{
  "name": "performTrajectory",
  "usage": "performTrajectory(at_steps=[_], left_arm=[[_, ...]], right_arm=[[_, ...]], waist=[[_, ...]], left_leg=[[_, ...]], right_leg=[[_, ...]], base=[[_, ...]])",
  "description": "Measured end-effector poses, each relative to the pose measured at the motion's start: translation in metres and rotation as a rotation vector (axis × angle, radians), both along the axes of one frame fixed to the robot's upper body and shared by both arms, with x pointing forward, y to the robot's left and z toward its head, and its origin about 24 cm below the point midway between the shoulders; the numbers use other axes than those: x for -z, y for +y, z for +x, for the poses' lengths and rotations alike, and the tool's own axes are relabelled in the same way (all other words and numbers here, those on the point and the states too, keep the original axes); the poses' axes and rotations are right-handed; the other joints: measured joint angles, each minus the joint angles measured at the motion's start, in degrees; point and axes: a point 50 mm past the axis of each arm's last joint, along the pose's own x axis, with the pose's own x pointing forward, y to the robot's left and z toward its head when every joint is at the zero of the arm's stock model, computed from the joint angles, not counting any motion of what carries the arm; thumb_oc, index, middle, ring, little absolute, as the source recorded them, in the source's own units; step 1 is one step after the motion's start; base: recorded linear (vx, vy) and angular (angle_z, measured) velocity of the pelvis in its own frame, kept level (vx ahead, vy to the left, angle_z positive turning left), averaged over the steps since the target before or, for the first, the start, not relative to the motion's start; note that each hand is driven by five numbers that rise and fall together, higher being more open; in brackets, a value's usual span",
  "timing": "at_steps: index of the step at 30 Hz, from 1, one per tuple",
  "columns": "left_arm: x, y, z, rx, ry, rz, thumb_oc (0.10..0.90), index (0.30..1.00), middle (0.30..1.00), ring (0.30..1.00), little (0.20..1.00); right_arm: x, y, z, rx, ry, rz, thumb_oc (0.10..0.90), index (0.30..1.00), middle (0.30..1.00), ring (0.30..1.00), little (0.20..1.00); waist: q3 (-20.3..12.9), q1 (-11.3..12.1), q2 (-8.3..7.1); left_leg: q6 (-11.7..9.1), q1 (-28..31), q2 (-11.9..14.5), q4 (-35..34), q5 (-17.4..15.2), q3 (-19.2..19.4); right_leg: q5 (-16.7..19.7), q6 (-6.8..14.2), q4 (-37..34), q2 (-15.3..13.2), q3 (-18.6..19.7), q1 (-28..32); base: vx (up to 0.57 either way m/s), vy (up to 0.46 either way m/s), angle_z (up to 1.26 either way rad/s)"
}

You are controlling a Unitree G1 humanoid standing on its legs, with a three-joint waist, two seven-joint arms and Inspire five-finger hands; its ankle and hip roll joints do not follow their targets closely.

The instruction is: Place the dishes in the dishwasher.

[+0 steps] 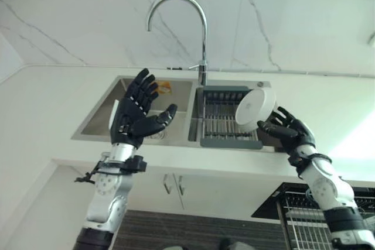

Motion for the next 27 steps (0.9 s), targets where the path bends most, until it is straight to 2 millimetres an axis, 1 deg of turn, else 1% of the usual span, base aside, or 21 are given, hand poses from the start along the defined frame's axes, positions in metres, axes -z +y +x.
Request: performTrajectory(at_steps=[5, 12, 14, 15, 20, 24, 26, 27], left_arm=[[0.002, 0.001, 0.001, -0.003, 0.014, -0.017, 0.8, 0.9, 0.9, 0.9, 0.9], [0.002, 0.002, 0.001, -0.002, 0.017, -0.024, 0.8, 0.9, 0.9, 0.9, 0.9], [0.005, 0.001, 0.004, -0.005, 0.029, -0.024, 0.8, 0.9, 0.9, 0.9, 0.9], [0.005, -0.002, 0.005, 0.002, 0.033, -0.024, 0.8, 0.9, 0.9, 0.9, 0.9], [0.006, -0.002, 0.006, 0.01, 0.05, -0.057, 0.8, 0.9, 0.9, 0.9, 0.9], [0.006, -0.003, 0.006, 0.012, 0.054, -0.057, 0.8, 0.9, 0.9, 0.9, 0.9], [0.006, -0.003, 0.006, 0.014, 0.055, -0.058, 0.8, 0.9, 0.9, 0.9, 0.9], [0.006, -0.004, 0.007, 0.016, 0.053, -0.058, 0.8, 0.9, 0.9, 0.9, 0.9]], right_arm=[[-0.003, 0.0, 0.007, -0.006, 0.014, -0.019, 0.8, 0.9, 0.9, 0.9, 0.9], [-0.003, 0.0, 0.008, -0.009, 0.022, -0.021, 0.8, 0.9, 0.9, 0.9, 0.9], [-0.006, 0.001, 0.012, -0.012, 0.024, -0.024, 0.8, 0.9, 0.9, 0.9, 0.9], [-0.008, 0.001, 0.016, -0.008, 0.024, -0.018, 0.8, 0.9, 0.9, 0.9, 0.9], [-0.008, -0.002, 0.016, -0.007, 0.035, -0.002, 0.8, 0.9, 0.9, 0.9, 0.9], [-0.013, 0.0, 0.019, -0.023, 0.034, -0.023, 0.8, 0.9, 0.9, 0.9, 0.9], [-0.014, -0.002, 0.026, -0.011, 0.043, -0.02, 0.8, 0.9, 0.9, 0.9, 0.9], [-0.014, -0.003, 0.026, -0.005, 0.047, -0.022, 0.8, 0.9, 0.9, 0.9, 0.9]], waist=[[0.01, -0.02, 0.04], [0.03, 0.01, 0.12], [0.05, -0.01, 0.21], [0.06, 0.18, 0.22], [0.07, 1.36, 0.24], [0.08, 1.43, 0.26], [0.08, 1.44, 0.26], [0.08, 1.48, 0.26]], left_leg=[[0.01, -0.01, -0.01, -0.02, 0.05, -0.07], [0.02, 0.01, -0.01, -0.15, 0.07, -0.28], [0.02, 0.23, -0.04, -0.15, 0.06, -0.5], [0.02, 0.22, -0.08, -0.16, 0.07, -0.53], [-0.04, 0.7, -0.18, -0.72, 0.14, -0.64], [-0.02, 0.79, -0.5, -1.16, 0.34, -1.05], [-0.02, 0.82, -0.57, -1.19, 0.34, -1.15], [-0.02, 0.84, -0.62, -1.21, 0.34, -1.44]], right_leg=[[-0.01, -0.01, 0.01, -0.01, -0.06, 0.01], [-0.09, -0.11, -0.08, -0.03, -0.31, 0.17], [-0.1, -0.11, -0.41, -0.04, -0.67, 0.68], [-0.14, -0.08, -0.41, -0.09, -0.74, 0.7], [-0.47, -0.11, -0.36, -0.18, -0.87, 0.95], [-0.76, -0.07, -0.16, -0.53, -1.38, 1.02], [-0.79, -0.03, -0.2, -0.6, -1.49, 1.12], [-0.82, 0.0, -0.27, -0.63, -1.7, 1.27]], base=[[0.0, 0.0, 0.0], [0.0, 0.0, 0.01], [-0.02, 0.007, 0.09], [0.0, 0.006, 0.05], [0.0, 0.001, 0.02], [0.0, 0.0, 0.07], [0.0, 0.001, 0.03], [0.0, 0.004, 0.08]])
